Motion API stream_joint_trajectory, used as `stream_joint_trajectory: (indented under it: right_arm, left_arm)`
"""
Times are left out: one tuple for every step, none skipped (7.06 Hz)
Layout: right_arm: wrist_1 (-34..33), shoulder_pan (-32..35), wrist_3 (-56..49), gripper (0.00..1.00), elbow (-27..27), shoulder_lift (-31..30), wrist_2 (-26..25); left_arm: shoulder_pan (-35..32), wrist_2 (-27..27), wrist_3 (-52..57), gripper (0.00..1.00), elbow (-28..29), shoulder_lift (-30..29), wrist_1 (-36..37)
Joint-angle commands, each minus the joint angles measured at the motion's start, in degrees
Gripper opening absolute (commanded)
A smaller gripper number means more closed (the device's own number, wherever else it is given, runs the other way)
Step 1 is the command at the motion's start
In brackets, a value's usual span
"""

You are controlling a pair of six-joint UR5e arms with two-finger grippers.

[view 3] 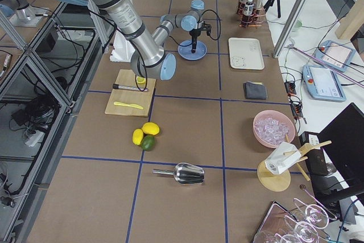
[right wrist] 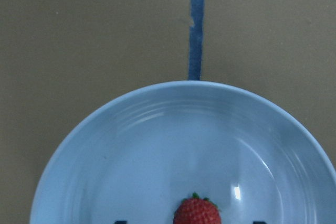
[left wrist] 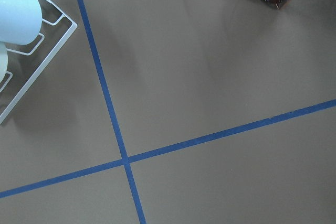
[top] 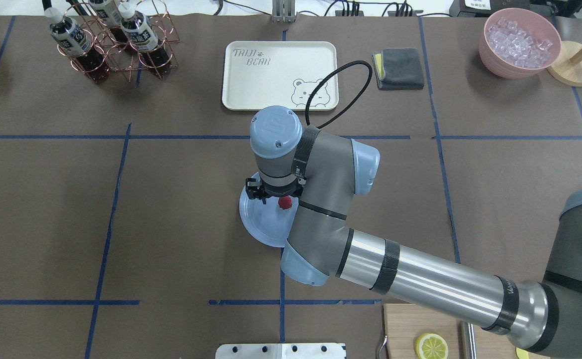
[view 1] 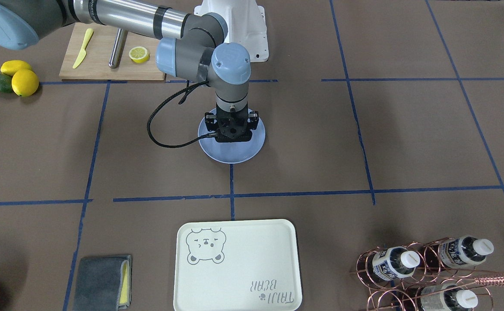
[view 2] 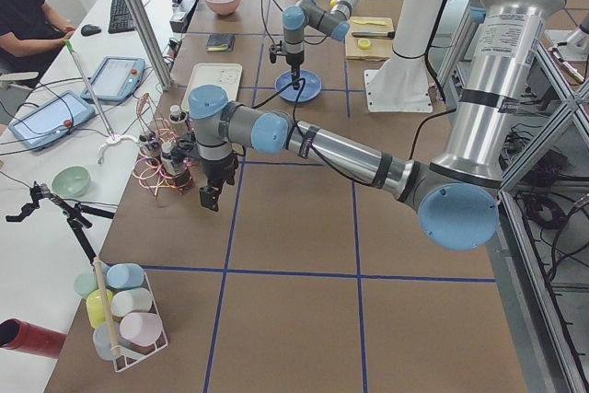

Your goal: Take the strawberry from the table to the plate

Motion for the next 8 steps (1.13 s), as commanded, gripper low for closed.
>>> stream_joint_trajectory:
  right_arm:
    - [-2.26, 2.67, 0.14, 1.0, 4.33, -0.34, 0.44]
    - [-12.37, 5.57, -1.43, 1.0, 11.41, -1.04, 0.62]
    - [-22.83, 8.3, -8.06, 1.0, 20.97, -2.96, 0.71]
    - [-27.72, 12.33, -15.26, 1.0, 30.89, -9.42, 0.71]
    - [-27.33, 17.76, -24.47, 1.0, 37.69, -18.18, 2.71]
    - [-27.24, 24.34, -33.96, 1.0, 38.8, -23.49, 8.22]
    - [-27.24, 31.19, -42.58, 1.0, 38.82, -28.16, 12.62]
    - [-26.54, 36.57, -51.54, 1.0, 38.29, -33.25, 13.71]
  left_arm:
    - [-0.61, 0.0, 0.02, 1.0, 0.0, -0.09, 0.0]
    - [-0.88, 0.0, 0.1, 1.0, 0.0, -0.09, 0.0]
    - [-1.75, 0.0, 0.11, 1.0, -0.09, -0.09, 0.0]
    - [-2.55, 0.0, 0.11, 1.0, -0.18, -0.09, 0.0]
    - [-2.64, 0.0, 1.15, 1.0, -0.18, -0.09, 0.09]
    - [-2.73, 0.0, 1.25, 1.0, -0.18, -0.09, 0.09]
    - [-3.08, -0.09, 1.25, 1.0, -0.18, -0.09, 0.09]
    - [-3.08, -0.96, 1.25, 1.0, -0.18, 0.0, 0.09]
